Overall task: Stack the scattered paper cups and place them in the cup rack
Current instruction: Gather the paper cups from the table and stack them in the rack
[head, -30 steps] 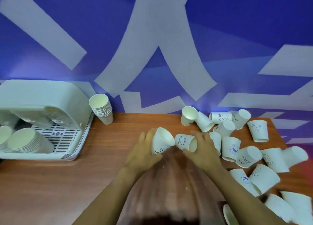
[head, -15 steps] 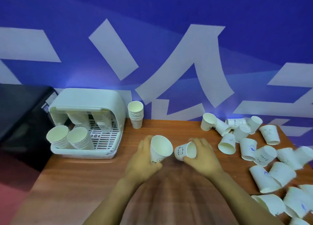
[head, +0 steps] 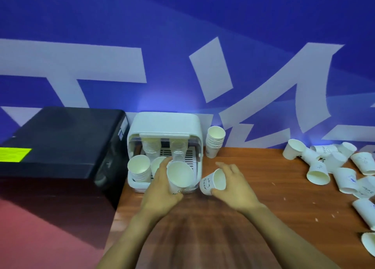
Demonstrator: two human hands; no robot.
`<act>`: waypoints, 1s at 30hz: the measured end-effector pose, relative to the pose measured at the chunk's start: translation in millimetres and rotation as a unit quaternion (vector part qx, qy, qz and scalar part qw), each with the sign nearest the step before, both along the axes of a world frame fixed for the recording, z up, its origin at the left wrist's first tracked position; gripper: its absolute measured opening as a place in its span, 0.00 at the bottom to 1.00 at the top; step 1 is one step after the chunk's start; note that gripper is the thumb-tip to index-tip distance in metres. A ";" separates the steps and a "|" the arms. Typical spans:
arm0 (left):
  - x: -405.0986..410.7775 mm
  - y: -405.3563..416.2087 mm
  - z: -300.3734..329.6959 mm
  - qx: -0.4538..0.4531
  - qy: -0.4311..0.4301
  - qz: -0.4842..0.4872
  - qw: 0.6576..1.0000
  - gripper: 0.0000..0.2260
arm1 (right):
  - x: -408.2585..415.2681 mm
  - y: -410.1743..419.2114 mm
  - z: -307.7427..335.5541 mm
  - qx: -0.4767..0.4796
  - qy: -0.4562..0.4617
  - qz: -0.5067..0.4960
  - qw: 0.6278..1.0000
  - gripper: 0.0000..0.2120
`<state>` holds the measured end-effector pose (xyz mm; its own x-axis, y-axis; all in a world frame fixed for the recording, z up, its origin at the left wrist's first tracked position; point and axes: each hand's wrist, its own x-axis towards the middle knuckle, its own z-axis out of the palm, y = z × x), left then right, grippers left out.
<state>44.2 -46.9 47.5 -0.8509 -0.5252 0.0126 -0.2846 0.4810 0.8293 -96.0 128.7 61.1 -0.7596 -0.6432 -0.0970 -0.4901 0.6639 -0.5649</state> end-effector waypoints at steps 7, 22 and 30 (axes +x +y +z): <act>22.1 -59.2 9.7 -0.021 0.000 0.056 0.998 0.33 | 15.9 -66.0 9.8 -0.027 0.031 0.051 0.998 0.34; 9.0 -116.8 -3.7 0.003 0.025 0.155 0.988 0.33 | 24.2 -145.1 0.2 -0.060 0.091 0.105 0.988 0.36; 5.1 -119.9 -30.8 0.010 -0.062 0.137 0.989 0.35 | 21.4 -162.1 -28.0 0.038 0.056 0.134 0.989 0.38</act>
<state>49.3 -166.8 16.6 -0.6711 -0.7352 -0.0956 -0.5020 0.3557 0.7883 -74.6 -33.3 33.1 -0.5714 -0.8170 -0.0775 -0.7109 0.5400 -0.4506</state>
